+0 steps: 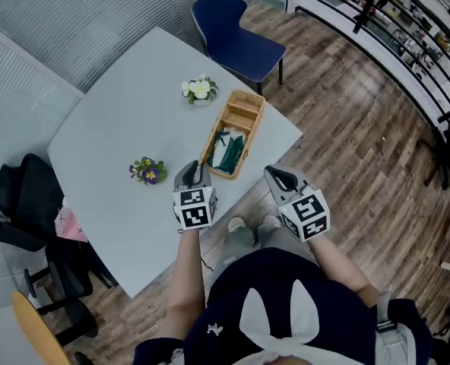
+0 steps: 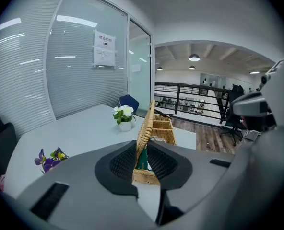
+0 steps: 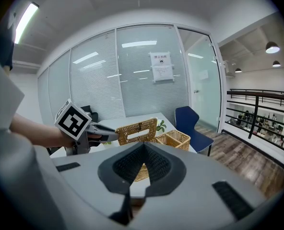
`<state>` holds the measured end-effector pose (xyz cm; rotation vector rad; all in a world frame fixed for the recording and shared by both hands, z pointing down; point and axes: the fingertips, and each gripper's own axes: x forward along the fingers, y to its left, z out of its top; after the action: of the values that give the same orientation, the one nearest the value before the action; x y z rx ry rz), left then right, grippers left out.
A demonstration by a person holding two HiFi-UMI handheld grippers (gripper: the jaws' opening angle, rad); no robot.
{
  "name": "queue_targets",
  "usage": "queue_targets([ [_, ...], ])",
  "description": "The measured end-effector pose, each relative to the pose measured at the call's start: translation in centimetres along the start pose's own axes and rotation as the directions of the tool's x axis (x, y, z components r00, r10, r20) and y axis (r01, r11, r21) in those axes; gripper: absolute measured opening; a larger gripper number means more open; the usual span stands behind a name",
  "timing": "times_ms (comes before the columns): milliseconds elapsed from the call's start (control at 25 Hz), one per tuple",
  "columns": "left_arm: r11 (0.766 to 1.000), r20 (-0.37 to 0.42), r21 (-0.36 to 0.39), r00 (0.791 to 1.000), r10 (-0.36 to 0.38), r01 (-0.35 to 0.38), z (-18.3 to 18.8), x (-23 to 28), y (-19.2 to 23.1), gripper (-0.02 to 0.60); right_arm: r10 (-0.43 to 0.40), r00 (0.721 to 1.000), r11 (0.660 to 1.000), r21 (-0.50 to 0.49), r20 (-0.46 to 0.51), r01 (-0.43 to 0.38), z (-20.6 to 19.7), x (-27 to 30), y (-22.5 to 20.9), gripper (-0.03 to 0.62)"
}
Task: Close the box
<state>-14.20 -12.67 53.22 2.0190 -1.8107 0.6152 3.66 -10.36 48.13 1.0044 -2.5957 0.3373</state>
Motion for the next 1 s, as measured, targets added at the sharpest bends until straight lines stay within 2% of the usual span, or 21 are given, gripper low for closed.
queue_targets([
  [360,0.994,-0.027,0.110,1.000,0.009,-0.006,-0.5,0.0,-0.8,0.074,-0.011,1.000,1.000,0.004,-0.005,0.011,-0.1,0.1,-0.3,0.005],
  [640,0.993,-0.027,0.119,1.000,-0.006,0.010,-0.7,0.1,-1.4,0.078,-0.015,1.000,1.000,0.003,-0.008,0.015,0.0,0.0,-0.4,0.006],
  [1000,0.984,-0.043,0.178,0.999,-0.011,0.019,-0.7,0.0,-2.2,0.083,-0.011,1.000,1.000,0.000,-0.010,0.011,0.0,0.0,-0.5,0.005],
])
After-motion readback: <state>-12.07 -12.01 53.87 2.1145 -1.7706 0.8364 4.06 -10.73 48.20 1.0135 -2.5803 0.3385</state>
